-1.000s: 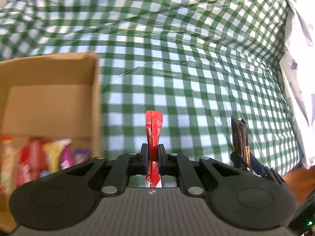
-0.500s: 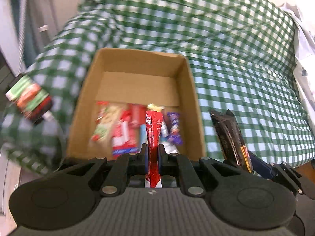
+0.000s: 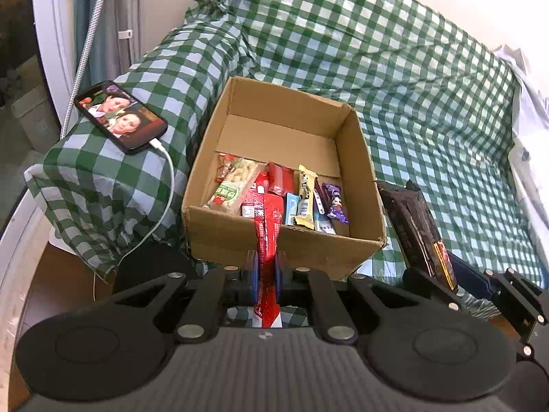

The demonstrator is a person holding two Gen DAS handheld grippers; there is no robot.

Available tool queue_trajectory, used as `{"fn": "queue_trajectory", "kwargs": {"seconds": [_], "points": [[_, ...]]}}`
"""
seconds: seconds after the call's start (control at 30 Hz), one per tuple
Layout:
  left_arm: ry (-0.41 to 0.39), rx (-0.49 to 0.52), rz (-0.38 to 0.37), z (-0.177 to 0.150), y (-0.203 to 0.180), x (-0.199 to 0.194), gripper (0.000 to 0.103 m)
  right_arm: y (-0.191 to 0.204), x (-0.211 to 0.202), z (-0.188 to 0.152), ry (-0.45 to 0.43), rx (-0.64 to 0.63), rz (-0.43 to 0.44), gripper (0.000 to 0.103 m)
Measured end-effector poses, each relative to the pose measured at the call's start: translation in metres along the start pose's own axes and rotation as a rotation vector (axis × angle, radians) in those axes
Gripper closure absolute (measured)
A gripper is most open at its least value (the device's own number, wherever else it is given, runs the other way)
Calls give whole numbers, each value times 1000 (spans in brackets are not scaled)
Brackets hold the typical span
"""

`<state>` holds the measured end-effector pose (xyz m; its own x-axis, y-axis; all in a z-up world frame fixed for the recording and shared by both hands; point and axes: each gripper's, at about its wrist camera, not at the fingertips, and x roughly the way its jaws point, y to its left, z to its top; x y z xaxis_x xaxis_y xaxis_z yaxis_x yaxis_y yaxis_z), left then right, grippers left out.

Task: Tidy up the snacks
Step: 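Carry the red stick candy and chocolate bar over the cardboard box with both tools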

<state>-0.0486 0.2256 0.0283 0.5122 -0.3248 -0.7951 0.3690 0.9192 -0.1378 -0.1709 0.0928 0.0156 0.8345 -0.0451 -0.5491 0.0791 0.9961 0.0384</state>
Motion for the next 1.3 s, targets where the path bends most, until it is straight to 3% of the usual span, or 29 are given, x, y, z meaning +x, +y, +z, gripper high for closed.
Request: {"fn": "queue_trajectory", "kwargs": {"seconds": [0.8, 1.3], "points": [[-1, -20, -21, -5, 7, 2, 94, 11, 5, -4, 37, -42, -20, 62], [21, -43, 5, 14, 10, 24, 93, -2, 32, 2, 87, -17, -30, 62]]}}
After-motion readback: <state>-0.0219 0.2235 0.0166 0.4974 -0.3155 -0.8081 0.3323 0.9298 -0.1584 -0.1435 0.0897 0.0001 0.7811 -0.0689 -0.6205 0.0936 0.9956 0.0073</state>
